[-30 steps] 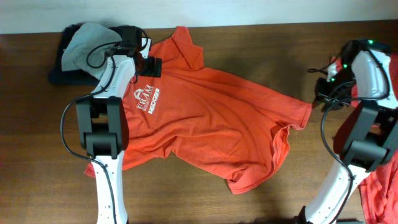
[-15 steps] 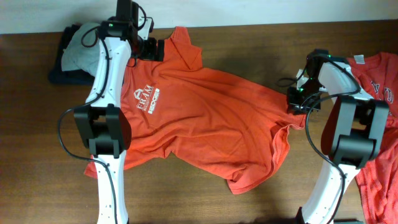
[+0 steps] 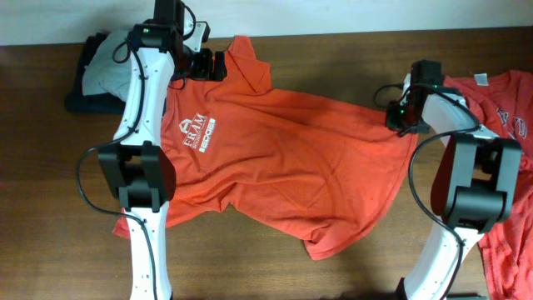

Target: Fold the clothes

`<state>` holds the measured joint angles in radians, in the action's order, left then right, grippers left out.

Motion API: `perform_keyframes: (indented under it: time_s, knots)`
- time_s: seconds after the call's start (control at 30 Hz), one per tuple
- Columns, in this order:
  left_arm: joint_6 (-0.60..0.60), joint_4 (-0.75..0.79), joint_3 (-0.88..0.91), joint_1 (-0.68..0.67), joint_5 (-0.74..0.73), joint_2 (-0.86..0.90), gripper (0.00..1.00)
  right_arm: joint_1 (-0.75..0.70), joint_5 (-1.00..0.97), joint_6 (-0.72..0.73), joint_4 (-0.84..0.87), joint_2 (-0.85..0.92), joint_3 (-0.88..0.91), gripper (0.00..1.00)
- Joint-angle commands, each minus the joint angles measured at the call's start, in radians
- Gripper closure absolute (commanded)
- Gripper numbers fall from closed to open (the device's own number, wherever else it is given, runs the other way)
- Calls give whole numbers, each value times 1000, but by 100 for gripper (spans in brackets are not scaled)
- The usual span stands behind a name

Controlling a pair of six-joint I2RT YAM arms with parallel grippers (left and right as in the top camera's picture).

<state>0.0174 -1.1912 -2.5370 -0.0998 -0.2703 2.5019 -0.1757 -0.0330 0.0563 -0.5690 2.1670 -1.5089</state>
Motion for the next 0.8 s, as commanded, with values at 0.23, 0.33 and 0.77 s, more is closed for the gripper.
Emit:
perform_keyframes:
  time_s: [0.23,0.33,0.77]
  knots:
    - [-18,-33,-21,-40,11,-48,1,-63,-84,-11,83,165,-143,79]
    - [-33,-55,-23,-72,170,-86,1,-79,-85,-77,27,195,-287,78]
    - [-84,-213,-30,-97,376,-443,1,-92,-46,-42,-812,193,-1288,58]
